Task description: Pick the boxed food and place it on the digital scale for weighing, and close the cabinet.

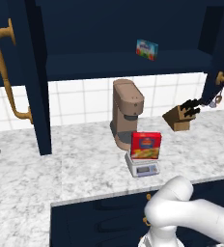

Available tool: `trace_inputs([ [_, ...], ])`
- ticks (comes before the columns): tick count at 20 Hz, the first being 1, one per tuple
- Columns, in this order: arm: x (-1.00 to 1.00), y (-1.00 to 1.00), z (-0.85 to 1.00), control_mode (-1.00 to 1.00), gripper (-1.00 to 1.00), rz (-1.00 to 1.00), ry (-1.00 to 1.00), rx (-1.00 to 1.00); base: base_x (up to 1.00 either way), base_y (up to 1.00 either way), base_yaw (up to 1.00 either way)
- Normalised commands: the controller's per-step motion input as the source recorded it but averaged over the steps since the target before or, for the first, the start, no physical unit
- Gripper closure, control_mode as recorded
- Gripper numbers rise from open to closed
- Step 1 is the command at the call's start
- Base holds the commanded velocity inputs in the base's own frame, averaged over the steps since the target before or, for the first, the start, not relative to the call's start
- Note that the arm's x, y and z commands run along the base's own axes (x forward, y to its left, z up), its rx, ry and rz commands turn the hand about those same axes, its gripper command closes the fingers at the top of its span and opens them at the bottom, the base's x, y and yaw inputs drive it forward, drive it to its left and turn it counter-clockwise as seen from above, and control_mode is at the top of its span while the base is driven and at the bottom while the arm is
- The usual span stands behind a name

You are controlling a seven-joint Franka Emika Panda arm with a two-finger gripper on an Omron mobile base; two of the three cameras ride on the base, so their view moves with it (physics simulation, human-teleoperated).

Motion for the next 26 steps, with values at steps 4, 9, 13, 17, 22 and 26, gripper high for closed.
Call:
trace_inputs([
  [4, 1.00, 1.00, -0.38, -1.00, -1.00, -0.39, 0.00, 0.04, 0.00, 0.00, 0.00],
  [9, 1.00, 0.93, -0.05, -1.00, -1.00, -0.40, 0.00, 0.01, 0.00, 0.00, 0.00],
  [13, 1.00, 0.62, -0.02, -1.00, -1.00, -0.22, 0.00, 0.00, 0.00, 0.00, 0.00],
  [17, 1.00, 0.10, -0.08, -1.00, -1.00, -0.03, 0.00, 0.00, 0.00, 0.00, 0.00],
  [22, 0.96, 0.00, -0.18, -1.00, -1.00, 0.00, -0.01, 0.04, 0.00, 0.00, 0.00],
  [26, 0.76, 0.00, -0.28, -1.00, -1.00, 0.00, -0.07, 0.03, 0.00, 0.00, 0.00],
])
